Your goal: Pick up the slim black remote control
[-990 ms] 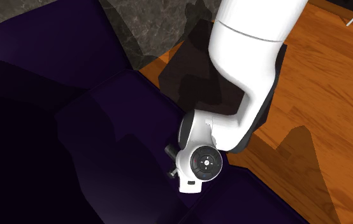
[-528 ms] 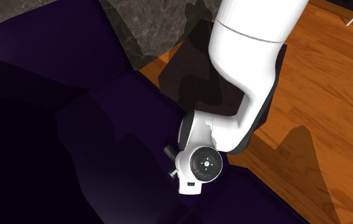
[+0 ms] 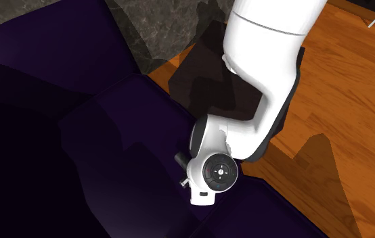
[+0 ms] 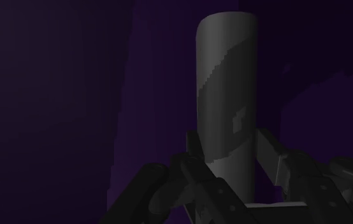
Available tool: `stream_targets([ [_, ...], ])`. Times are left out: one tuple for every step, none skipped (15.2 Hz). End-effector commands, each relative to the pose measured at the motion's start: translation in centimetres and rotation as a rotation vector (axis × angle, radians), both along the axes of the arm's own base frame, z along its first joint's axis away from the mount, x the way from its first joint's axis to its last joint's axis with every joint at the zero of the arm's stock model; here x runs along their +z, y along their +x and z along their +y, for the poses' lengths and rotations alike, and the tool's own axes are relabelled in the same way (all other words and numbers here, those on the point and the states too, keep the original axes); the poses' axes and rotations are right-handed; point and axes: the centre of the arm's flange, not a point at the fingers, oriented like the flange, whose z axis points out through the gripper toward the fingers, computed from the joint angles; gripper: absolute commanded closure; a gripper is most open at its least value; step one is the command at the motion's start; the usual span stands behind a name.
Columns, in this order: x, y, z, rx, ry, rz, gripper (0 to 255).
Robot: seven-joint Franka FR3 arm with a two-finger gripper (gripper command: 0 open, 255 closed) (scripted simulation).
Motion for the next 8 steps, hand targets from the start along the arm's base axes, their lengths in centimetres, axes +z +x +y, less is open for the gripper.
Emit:
stream_targets([
  [1.0, -0.1, 0.0, 0.000, 0.000, 0.001, 255],
  [1.6, -0.1, 0.0, 0.000, 0.000, 0.001, 255],
  [2.1, -0.1, 0.0, 0.000, 0.000, 0.001, 255],
  [2.6, -0.1, 0.0, 0.000, 0.000, 0.001, 255],
  [3.2, -0.1, 0.0, 0.000, 0.000, 0.001, 255],
  [3.7, -0.1, 0.0, 0.000, 0.000, 0.001, 255],
  [4.2, -0.1, 0.0, 0.000, 0.000, 0.001, 255],
  [4.7, -0.1, 0.0, 0.000, 0.000, 0.001, 255],
])
